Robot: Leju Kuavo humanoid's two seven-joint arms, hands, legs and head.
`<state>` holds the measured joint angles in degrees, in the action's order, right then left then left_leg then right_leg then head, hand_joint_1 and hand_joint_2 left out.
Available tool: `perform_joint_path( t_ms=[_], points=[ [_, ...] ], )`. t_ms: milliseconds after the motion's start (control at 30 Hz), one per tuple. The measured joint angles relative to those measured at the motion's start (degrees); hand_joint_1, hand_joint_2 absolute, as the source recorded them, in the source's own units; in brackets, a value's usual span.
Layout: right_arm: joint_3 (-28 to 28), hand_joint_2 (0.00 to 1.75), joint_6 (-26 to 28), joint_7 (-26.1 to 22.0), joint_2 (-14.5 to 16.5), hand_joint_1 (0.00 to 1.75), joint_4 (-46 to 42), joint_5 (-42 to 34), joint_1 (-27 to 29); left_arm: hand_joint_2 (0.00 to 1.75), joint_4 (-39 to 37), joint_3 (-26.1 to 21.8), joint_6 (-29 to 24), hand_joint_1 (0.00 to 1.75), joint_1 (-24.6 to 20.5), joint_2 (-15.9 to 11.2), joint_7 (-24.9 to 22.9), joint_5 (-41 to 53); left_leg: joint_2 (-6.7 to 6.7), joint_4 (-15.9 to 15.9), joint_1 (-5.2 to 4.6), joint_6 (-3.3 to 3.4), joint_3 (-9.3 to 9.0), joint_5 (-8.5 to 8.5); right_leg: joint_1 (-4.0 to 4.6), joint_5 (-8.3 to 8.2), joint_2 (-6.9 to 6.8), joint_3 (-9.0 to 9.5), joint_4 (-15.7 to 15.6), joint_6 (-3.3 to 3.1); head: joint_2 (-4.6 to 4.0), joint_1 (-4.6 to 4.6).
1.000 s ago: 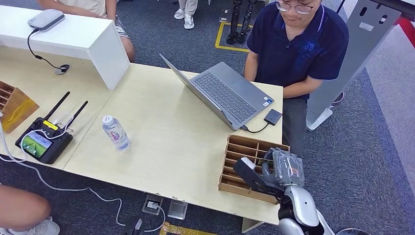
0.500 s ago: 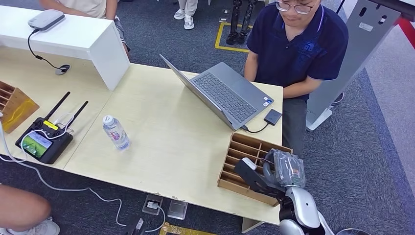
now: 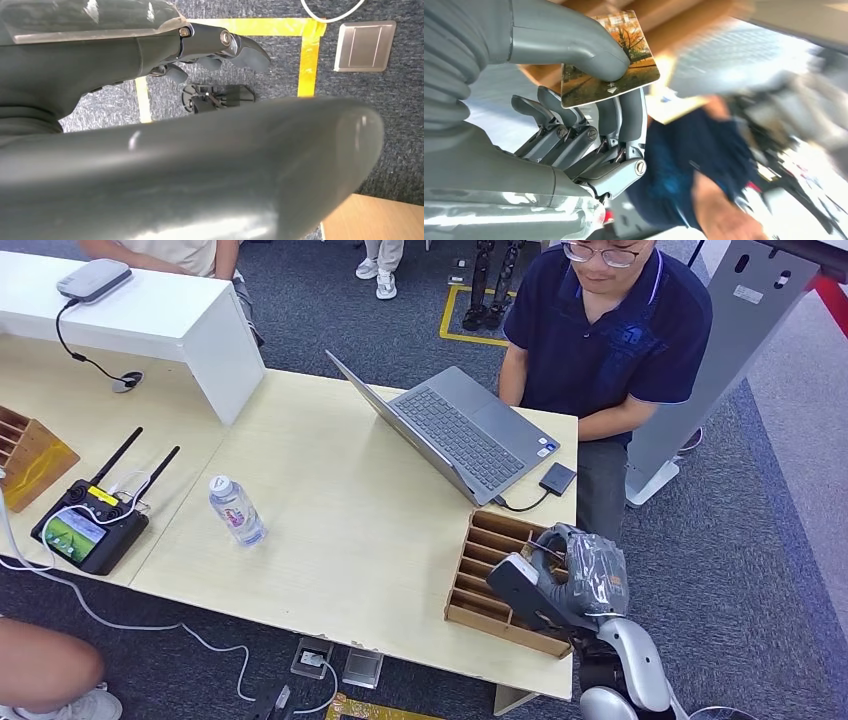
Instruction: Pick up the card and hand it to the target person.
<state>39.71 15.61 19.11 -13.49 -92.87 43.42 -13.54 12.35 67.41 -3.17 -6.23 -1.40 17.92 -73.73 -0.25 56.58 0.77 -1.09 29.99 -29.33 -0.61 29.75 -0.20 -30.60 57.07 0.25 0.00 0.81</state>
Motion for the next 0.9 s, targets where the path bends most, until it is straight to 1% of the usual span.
perform_joint_path(
  t_ms=[133,233,333,400,500,633,733,900],
  points=[
    [-0.35,1.75,7.86,-7.19,-0.02,1.75,-3.5,-3.97,0.0,0.0,0.0,0.01,0.01,0.0,0.0,0.0,0.02,-0.3,0.0,0.0,0.0,0.0,0.0,0.0,0.0,0.0,0.0,0.0,0.0,0.0,0.0,0.0],
    [-0.47,1.75,14.29,-11.09,0.03,1.75,-5.26,-3.45,-0.01,0.0,0.02,0.01,-0.01,0.0,0.0,0.03,0.05,-0.34,0.0,0.0,0.0,0.0,0.01,0.0,0.0,0.0,0.0,0.01,0.0,0.0,0.0,0.0],
    [-0.39,1.75,19.98,-12.8,0.25,1.75,-5.77,-0.24,-0.21,0.0,0.05,0.02,-0.01,0.0,0.0,0.1,0.15,-0.3,-0.01,0.0,0.0,0.0,0.02,0.0,0.0,0.0,0.0,0.01,0.0,0.0,0.0,0.0],
    [-0.26,1.75,22.25,-13.09,0.57,1.75,-5.48,0.75,-0.64,0.0,0.11,0.01,-0.05,0.0,-0.01,0.17,0.22,-0.23,-0.01,0.0,0.0,0.0,0.03,0.0,0.0,0.0,0.0,0.01,0.0,0.0,0.0,0.0],
    [-0.17,1.75,23.58,-15.11,1.63,1.75,-3.85,-0.61,-1.71,0.0,0.22,0.01,-0.21,0.0,-0.02,0.32,0.26,-0.05,-0.01,0.0,0.0,0.0,0.02,0.0,0.0,0.0,-0.01,0.01,0.01,0.0,0.0,0.0],
    [-1.5,1.75,23.73,-20.97,4.3,1.75,-0.07,-1.41,-2.31,0.0,0.39,0.02,-0.51,0.0,-0.03,0.52,0.27,0.04,-0.02,0.0,0.0,0.0,0.03,0.0,0.01,0.0,-0.02,0.01,0.02,0.0,0.0,0.01],
    [-3.43,1.75,23.8,-24.28,6.46,1.75,2.78,-2.22,-2.39,0.0,0.45,0.08,-0.62,0.0,-0.03,0.64,0.16,0.09,-0.02,0.0,0.0,0.0,0.03,0.0,0.01,0.0,-0.02,0.01,0.03,0.0,0.0,0.01],
    [-5.77,1.75,23.84,-26.19,9.18,1.75,6.49,-3.28,-2.39,0.0,0.46,0.15,-0.86,0.0,-0.03,0.7,-0.34,0.12,-0.02,0.0,0.0,0.0,0.05,0.0,0.0,0.0,-0.02,0.0,0.02,0.0,0.0,0.0]
  ],
)
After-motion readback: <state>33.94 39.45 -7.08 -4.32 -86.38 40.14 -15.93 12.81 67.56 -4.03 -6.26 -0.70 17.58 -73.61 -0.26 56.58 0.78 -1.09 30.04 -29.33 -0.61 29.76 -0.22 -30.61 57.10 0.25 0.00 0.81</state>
